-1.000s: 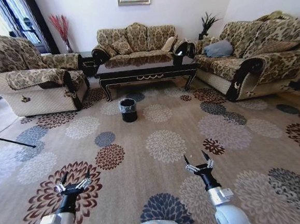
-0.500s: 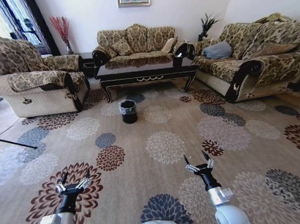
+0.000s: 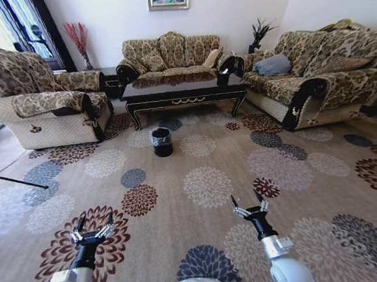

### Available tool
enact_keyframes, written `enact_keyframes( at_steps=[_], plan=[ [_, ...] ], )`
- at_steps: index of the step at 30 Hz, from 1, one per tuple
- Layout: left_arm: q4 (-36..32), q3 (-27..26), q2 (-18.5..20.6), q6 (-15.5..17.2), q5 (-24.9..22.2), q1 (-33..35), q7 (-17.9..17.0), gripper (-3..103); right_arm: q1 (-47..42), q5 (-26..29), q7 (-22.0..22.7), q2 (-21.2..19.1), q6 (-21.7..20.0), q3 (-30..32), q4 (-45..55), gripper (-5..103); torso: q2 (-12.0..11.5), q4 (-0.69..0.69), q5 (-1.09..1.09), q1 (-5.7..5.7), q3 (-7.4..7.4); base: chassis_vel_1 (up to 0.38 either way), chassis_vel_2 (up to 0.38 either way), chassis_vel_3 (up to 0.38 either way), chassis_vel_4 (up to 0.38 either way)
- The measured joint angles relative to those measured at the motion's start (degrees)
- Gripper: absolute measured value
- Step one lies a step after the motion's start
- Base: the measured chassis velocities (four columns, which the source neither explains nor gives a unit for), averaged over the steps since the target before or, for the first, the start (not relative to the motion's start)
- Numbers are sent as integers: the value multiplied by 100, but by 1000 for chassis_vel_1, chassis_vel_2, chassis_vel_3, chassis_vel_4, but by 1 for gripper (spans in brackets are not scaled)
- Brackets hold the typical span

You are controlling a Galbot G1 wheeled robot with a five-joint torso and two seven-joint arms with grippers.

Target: Move to the front of the table and pick up the trash from the floor, then place it into the trash bin.

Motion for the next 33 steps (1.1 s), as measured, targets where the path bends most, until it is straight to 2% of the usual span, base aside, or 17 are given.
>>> enact_keyframes(
  at_steps=[33],
  plan=[
    [0,0,0,0,0,0,0,100,0,0,0,0,0,0,0,100,755,0,0,297,457,0,0,0,0]
  ],
)
